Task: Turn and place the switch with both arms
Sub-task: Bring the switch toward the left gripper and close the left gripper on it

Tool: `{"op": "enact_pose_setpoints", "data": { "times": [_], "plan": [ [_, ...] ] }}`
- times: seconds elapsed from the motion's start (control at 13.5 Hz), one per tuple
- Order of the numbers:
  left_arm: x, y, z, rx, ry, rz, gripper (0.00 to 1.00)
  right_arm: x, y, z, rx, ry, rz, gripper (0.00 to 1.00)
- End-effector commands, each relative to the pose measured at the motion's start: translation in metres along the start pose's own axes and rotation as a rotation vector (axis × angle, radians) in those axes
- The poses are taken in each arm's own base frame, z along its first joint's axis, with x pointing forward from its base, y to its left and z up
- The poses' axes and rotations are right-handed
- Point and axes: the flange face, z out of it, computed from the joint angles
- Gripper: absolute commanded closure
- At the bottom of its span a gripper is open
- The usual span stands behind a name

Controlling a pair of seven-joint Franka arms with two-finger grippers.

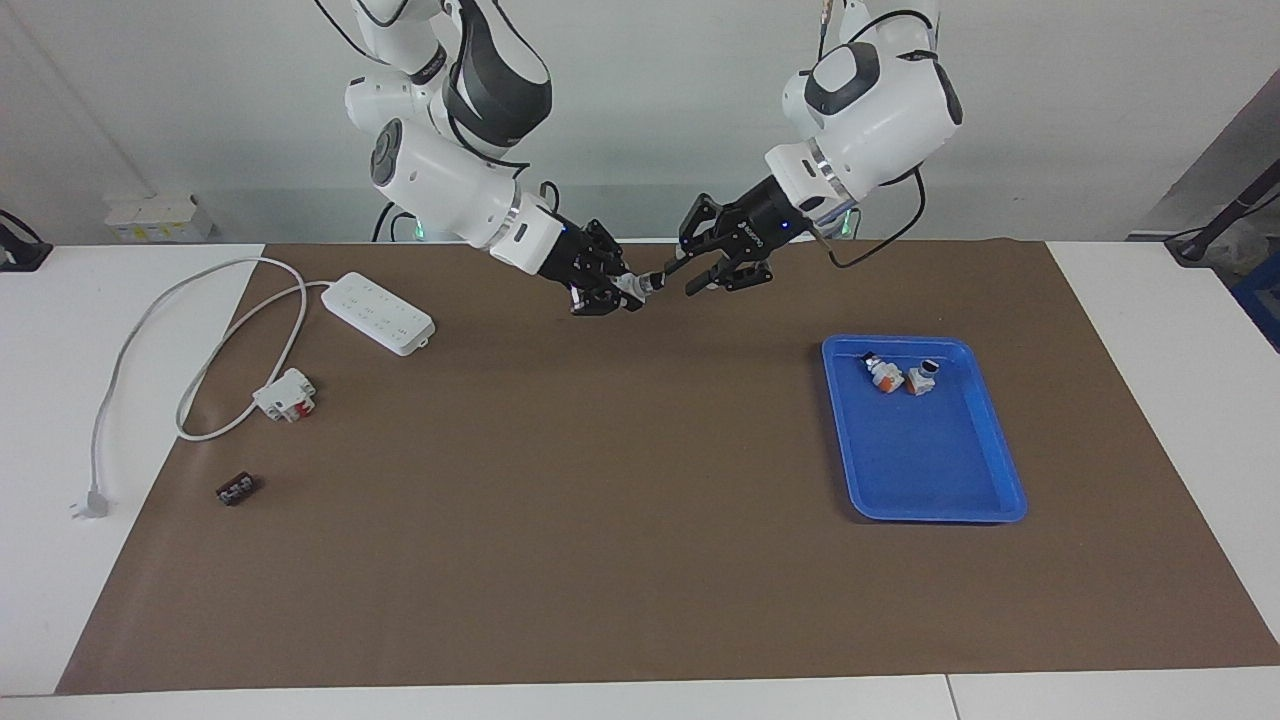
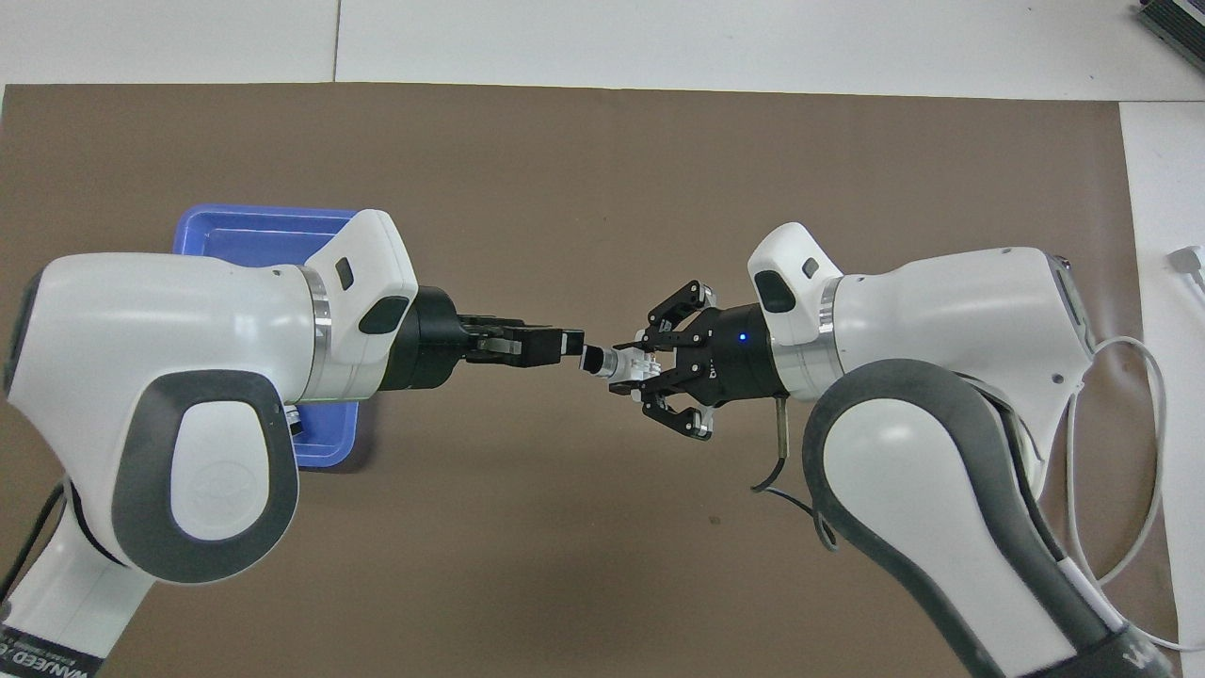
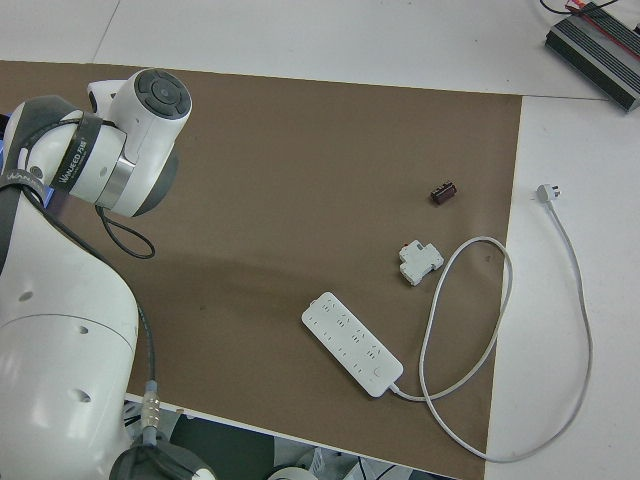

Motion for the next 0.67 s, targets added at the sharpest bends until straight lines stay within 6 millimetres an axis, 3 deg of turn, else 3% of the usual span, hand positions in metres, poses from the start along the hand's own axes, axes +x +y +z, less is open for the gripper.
{"op": "enact_pose_setpoints", "data": {
  "times": [0.0, 0.59],
  "plan": [
    [0.001, 0.004, 0.008, -0.018, 0.013, 0.015, 0.59, -0.002, -0.005, -0.003, -0.021, 0.003, -0.011, 1.00],
    [-0.009, 0.017, 0.020, -0.029, -0.020, 0.079, 0.73, -0.002, -0.005, -0.003, -0.020, 0.001, -0.026, 1.00]
  ]
}}
